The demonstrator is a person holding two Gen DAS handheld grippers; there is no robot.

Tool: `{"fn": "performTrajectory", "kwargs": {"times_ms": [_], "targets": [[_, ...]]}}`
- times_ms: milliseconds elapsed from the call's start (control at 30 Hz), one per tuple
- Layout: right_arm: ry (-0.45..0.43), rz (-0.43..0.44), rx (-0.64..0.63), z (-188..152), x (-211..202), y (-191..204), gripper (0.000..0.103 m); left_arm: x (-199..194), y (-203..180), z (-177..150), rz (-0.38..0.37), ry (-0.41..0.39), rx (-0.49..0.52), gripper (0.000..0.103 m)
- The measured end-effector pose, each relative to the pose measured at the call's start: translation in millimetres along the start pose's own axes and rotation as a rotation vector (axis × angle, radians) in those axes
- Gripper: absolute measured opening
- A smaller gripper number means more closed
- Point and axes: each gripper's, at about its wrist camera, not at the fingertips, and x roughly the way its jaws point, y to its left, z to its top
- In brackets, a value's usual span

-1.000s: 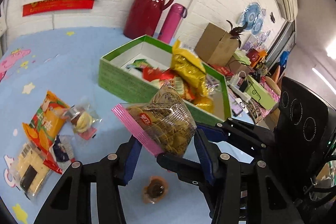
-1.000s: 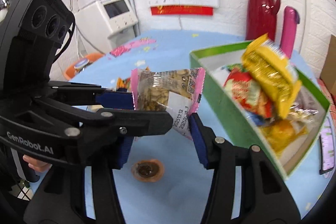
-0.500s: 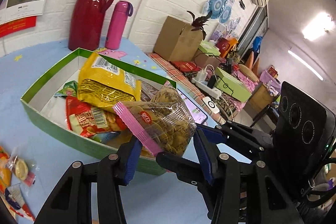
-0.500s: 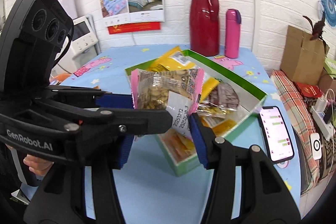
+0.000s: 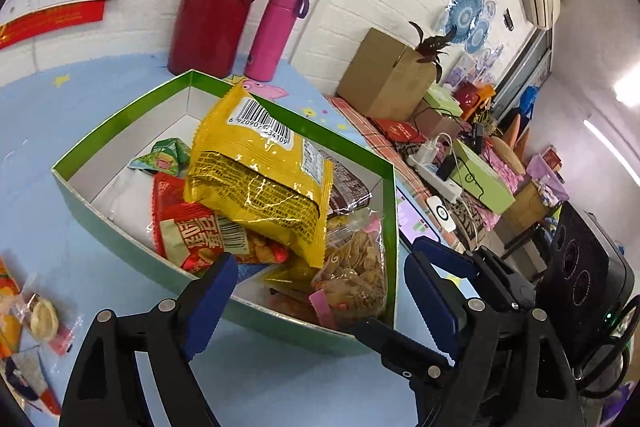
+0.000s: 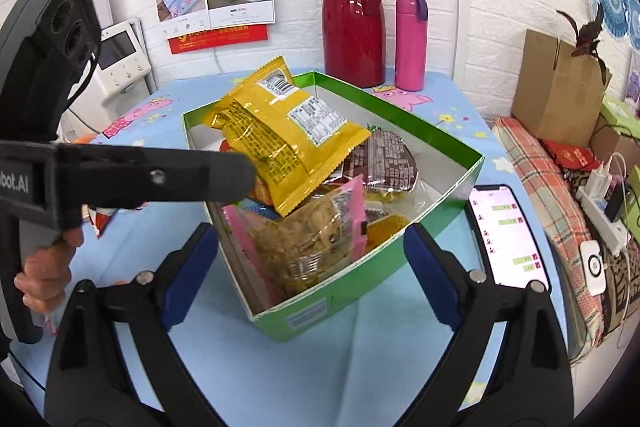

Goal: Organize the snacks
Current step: 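Carry the pink-edged seed packet into the green box and open both tools, then grasp the brown round cake with the right tool while the left grasps the small wrapped snack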

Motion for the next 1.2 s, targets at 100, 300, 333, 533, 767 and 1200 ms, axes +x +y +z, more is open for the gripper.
{"fn": "performTrajectory", "kwargs": {"times_ms": [100,300,333,533,767,1200], "targets": [[-0.005,0.016,0.028,3.3,-9.6,2.1,0.094,-11.3,3.2,-4.0,0.008,-0.004,-0.007,0.087],[-0.082,0.043,0.033,9.5,-48.6,22.2,0.099,-65.5,9.1,-18.9,0.093,-0.046,0.035,0.087],[-0.095,0.05,0.034,9.5,-54.9,26.9,0.1,-77.9,13.8,-24.0,0.111,-0.057,0.035,0.087],[-0.101,0.14,0.037,0.6,-69.9,57.1,0.101,-144.5,59.2,-66.5,0.218,-0.098,-0.05,0.087],[0.038,0.185,0.029,-27.8,-41.0,101.2,0.101,-191.6,120.0,-115.1,0.336,-0.146,-0.204,0.087],[0.189,0.139,-0.022,-61.8,14.1,147.5,0.101,-154.9,140.3,-125.4,0.365,-0.094,-0.134,0.087]]}}
